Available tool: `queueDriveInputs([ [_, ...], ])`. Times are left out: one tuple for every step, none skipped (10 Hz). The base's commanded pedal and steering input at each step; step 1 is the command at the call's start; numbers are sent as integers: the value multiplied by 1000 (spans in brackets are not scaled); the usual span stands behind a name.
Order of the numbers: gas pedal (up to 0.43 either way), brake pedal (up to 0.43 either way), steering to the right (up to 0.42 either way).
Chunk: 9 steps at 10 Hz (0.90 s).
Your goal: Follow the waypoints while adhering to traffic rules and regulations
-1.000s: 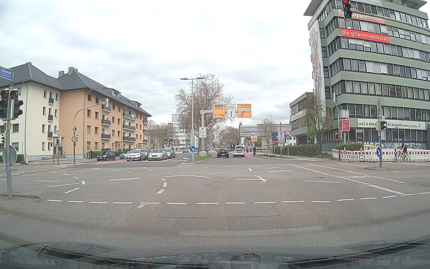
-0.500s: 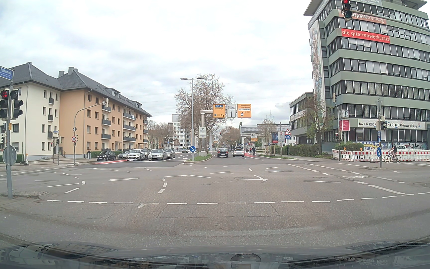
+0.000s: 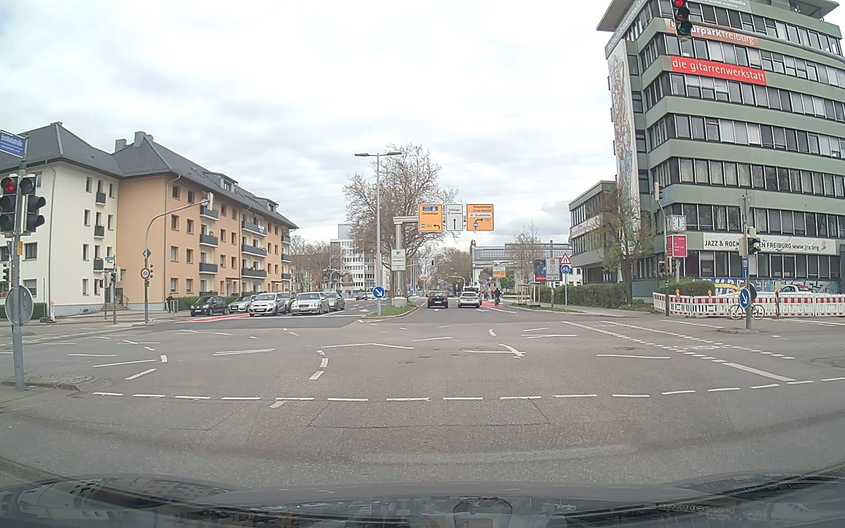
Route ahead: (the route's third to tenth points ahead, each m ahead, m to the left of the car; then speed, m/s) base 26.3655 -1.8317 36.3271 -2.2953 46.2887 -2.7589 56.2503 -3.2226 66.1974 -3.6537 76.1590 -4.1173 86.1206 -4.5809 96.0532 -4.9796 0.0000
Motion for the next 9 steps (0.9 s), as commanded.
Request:
queueDriveInputs([
  [0,201,-20],
  [0,201,-20],
  [0,201,-21],
  [0,201,-20],
  [0,201,-20],
  [0,201,-21],
  [0,201,-21],
  [0,201,-20],
  [0,201,-20],
])
